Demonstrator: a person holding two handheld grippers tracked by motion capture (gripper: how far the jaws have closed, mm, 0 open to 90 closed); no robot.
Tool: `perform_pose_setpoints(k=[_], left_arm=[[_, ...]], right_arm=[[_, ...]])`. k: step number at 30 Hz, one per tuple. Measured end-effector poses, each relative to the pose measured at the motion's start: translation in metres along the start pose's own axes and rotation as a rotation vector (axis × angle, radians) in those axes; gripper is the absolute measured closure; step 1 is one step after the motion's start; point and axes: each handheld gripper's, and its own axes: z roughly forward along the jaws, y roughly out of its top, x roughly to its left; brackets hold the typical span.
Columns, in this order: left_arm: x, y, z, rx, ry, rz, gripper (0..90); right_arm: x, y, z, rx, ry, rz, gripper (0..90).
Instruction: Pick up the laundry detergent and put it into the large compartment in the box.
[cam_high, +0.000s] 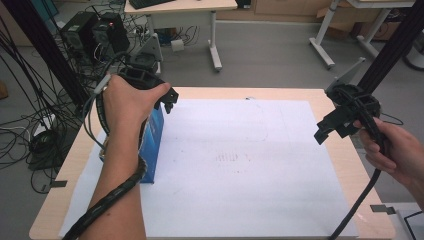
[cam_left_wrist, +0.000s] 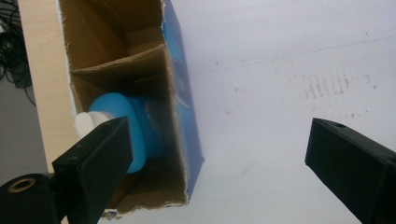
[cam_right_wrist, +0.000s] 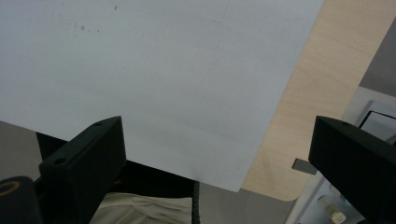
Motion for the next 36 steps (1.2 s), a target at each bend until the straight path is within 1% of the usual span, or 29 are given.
perform_pose_setpoints(k=[2, 8, 13, 20, 30, 36], left_arm=[[-0.0022, 0.0021, 0.0014, 0.005, -0.002, 0.012, 7.9], [-0.0079, 0.0065, 0.0042, 0.006, -0.008, 0.023, 7.9], [-0.0100, 0.0090, 0.0060, 0.011, -0.010, 0.030, 7.9], [-0.0096, 0.0099, 0.0076, 0.016, -0.011, 0.030, 7.9], [-0.0094, 0.0091, 0.0075, 0.013, -0.010, 0.029, 7.9], [-0.0099, 0.0082, 0.0052, 0.010, -0.009, 0.032, 7.9]], right_arm=[[-0.0009, -0.0006, -0.0004, -0.003, 0.001, 0.002, 4.0], [-0.0040, 0.0000, 0.0003, -0.001, 0.008, 0.007, 4.0], [-0.0049, 0.0000, 0.0004, -0.002, 0.010, 0.006, 4.0], [-0.0070, 0.0005, 0.0012, -0.001, 0.014, 0.010, 4.0], [-0.0057, 0.0026, 0.0027, 0.005, 0.010, 0.013, 4.0], [-0.0022, 0.0032, 0.0042, 0.006, 0.004, -0.001, 4.1]])
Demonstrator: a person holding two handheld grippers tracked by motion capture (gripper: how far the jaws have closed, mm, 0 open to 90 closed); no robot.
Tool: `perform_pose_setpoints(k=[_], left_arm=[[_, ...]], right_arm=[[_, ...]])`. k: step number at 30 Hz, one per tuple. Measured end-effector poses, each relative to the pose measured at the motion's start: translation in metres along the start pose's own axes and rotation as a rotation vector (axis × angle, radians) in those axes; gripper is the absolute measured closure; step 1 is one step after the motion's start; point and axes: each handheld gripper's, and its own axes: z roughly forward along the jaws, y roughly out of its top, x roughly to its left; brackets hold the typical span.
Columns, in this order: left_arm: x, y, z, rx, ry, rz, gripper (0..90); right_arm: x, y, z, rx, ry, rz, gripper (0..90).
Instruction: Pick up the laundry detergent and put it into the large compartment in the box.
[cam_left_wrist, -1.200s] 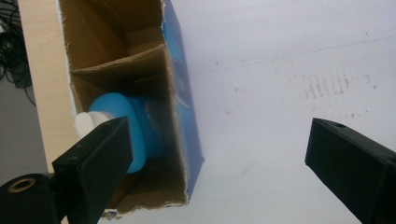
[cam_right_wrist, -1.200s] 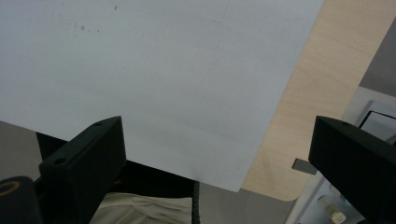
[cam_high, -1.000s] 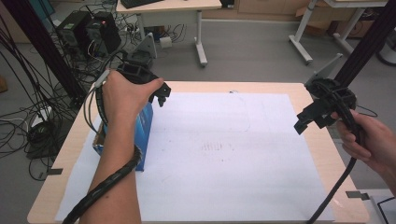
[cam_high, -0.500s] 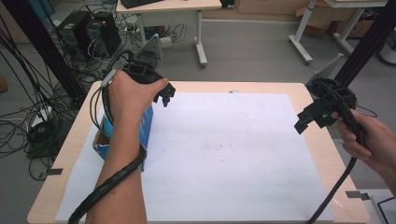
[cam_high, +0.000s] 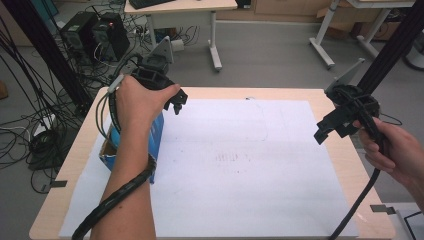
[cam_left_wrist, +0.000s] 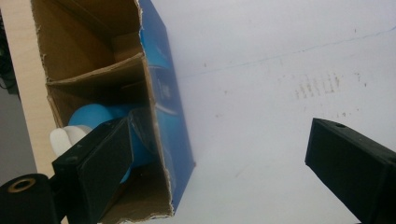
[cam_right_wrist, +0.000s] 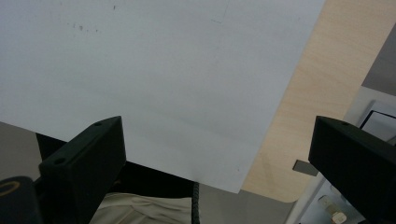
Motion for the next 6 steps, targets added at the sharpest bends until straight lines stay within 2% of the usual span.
perform_pose_setpoints(k=[6], left_arm=[[-0.0005, -0.0009, -0.0002, 0.001, -0.002, 0.004, 7.8]], right_arm=[[0.0007, -0.0005, 0.0009, -0.001, 0.000, -0.002, 4.0]])
